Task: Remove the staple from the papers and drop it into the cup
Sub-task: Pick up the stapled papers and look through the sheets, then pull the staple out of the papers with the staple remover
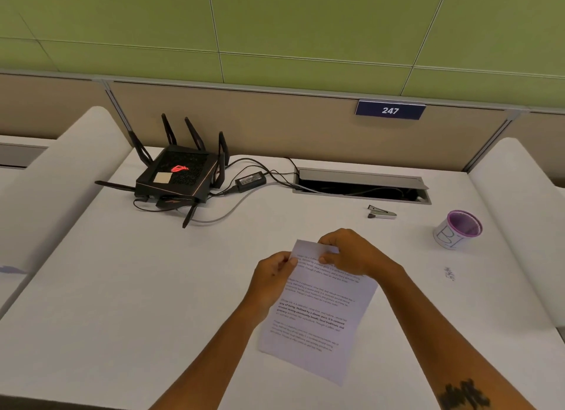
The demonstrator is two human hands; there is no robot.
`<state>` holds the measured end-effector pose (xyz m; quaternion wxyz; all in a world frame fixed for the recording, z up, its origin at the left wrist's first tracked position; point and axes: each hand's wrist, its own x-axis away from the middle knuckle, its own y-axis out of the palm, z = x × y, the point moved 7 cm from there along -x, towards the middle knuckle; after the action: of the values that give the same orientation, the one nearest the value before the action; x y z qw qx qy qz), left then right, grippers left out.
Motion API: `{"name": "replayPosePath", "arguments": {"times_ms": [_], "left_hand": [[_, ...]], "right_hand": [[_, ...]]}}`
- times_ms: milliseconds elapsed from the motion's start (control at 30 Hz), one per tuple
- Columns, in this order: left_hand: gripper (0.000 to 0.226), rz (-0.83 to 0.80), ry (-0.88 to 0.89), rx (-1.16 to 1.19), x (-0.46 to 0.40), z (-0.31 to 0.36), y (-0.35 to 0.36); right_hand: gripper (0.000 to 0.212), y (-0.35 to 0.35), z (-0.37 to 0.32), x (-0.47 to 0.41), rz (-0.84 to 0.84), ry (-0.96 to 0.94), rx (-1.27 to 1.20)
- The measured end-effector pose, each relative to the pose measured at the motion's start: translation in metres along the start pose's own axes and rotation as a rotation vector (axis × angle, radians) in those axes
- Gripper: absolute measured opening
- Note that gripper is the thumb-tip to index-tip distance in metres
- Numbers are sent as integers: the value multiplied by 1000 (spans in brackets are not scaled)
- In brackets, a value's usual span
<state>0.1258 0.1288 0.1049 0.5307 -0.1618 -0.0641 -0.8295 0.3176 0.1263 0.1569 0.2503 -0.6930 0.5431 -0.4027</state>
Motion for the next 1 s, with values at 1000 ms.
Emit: {"name": "replayPosePath", "arguments": {"times_ms": [1000], "left_hand": [[20, 189, -28, -259, -90, -54, -7]], "right_hand": [[81, -51, 258, -89, 467, 528, 33]]}}
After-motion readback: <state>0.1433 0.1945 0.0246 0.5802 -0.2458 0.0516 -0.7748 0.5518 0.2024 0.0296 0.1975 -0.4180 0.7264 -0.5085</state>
